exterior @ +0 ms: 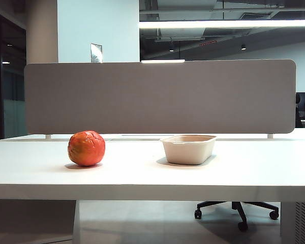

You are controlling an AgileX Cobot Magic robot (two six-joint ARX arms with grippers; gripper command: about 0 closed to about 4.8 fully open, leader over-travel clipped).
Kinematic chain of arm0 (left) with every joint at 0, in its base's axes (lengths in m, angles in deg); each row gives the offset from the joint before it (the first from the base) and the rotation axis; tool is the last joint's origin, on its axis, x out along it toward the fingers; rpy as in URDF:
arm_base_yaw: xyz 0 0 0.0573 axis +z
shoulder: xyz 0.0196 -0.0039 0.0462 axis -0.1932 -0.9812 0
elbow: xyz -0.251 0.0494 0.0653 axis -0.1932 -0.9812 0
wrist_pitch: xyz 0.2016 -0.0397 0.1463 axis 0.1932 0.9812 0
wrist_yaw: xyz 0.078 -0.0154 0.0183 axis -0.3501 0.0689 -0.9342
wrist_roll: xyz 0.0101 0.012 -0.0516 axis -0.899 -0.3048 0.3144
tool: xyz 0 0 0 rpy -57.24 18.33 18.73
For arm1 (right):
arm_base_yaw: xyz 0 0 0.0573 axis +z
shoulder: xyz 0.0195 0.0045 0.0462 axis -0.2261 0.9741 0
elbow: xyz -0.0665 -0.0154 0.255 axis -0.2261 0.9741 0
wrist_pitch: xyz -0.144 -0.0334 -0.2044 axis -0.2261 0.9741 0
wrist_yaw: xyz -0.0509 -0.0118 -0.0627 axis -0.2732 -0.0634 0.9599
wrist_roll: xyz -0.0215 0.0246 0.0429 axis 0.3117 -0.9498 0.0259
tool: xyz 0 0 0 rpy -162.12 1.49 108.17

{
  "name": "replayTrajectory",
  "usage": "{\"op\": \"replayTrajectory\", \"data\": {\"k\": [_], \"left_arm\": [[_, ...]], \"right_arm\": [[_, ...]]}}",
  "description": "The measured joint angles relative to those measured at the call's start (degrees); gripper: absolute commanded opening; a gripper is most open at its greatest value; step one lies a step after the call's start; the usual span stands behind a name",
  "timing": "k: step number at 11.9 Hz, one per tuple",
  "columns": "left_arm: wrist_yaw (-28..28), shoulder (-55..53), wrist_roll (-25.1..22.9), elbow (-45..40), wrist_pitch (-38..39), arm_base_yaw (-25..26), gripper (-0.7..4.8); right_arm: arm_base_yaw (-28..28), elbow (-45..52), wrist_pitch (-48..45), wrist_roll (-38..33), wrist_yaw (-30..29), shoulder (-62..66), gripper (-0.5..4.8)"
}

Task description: Pick up the orange and place it into the paper lunchbox.

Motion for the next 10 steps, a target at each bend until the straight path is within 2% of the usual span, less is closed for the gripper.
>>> {"op": "replayTrajectory", "data": {"k": [7, 8, 10], "left_arm": [[0.0, 0.0, 0.0, 0.0, 0.0, 0.0, -0.06], [0.0, 0.0, 0.0, 0.0, 0.0, 0.0, -0.06], [-0.8, 0.0, 4.2, 1.1, 0.7, 0.0, -0.06]], "right_arm": [[0.0, 0.0, 0.0, 0.0, 0.0, 0.0, 0.17], [0.0, 0.0, 0.0, -0.1, -0.1, 0.0, -0.01], [0.0, -3.0, 1.2, -1.9, -0.3, 0.0, -0.04]]}}
